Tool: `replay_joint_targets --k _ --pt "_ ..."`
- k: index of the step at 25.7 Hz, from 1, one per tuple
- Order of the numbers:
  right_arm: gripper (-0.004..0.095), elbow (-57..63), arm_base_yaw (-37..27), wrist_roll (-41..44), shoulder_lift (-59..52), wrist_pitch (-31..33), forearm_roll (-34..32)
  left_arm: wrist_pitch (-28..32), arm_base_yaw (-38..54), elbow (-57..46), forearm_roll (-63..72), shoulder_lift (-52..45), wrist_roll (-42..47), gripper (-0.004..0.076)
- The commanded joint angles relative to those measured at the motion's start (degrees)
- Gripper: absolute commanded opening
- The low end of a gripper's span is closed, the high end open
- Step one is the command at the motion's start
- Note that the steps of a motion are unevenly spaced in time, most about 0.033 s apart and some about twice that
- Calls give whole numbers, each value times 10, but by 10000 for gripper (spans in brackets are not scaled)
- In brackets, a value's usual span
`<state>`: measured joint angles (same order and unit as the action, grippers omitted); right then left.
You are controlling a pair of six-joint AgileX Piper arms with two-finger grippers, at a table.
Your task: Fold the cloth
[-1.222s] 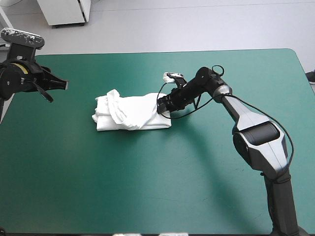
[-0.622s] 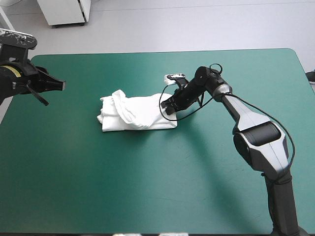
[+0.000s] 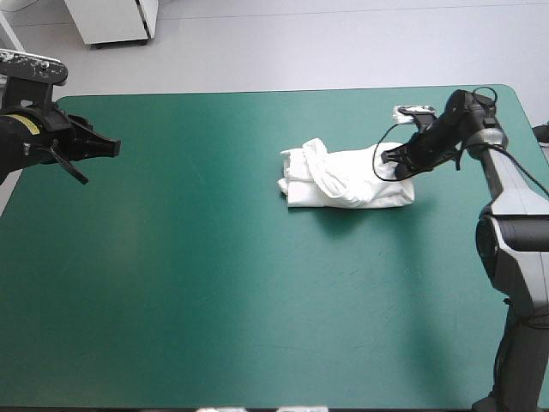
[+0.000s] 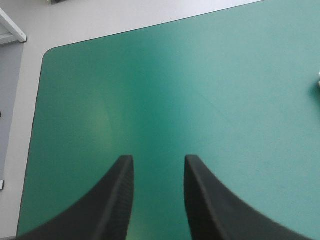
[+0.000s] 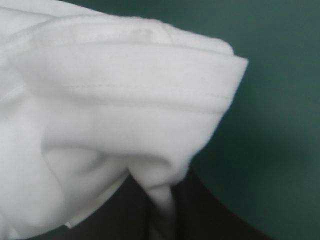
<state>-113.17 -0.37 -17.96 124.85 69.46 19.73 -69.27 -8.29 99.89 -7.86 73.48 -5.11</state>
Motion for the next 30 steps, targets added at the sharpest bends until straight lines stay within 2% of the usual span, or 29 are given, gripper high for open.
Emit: replay_joint_targets --k 1,9,14,21,30 --pt "-1 9 -47 -2 -64 -6 -10 39 -1 14 -1 -13 1 256" --pt "-1 124 -174 -7 -125 -20 -57 49 -1 14 13 -13 -4 256" --pt "-1 152 -212 -12 -145 -26 -62 51 -1 14 15 -13 -4 256" --pt "-1 211 -250 -15 -180 -40 -89 51 -1 14 19 -13 -6 256" --pt "-2 255 -262 -20 -203 -58 -107 48 -1 14 19 -13 -6 256"
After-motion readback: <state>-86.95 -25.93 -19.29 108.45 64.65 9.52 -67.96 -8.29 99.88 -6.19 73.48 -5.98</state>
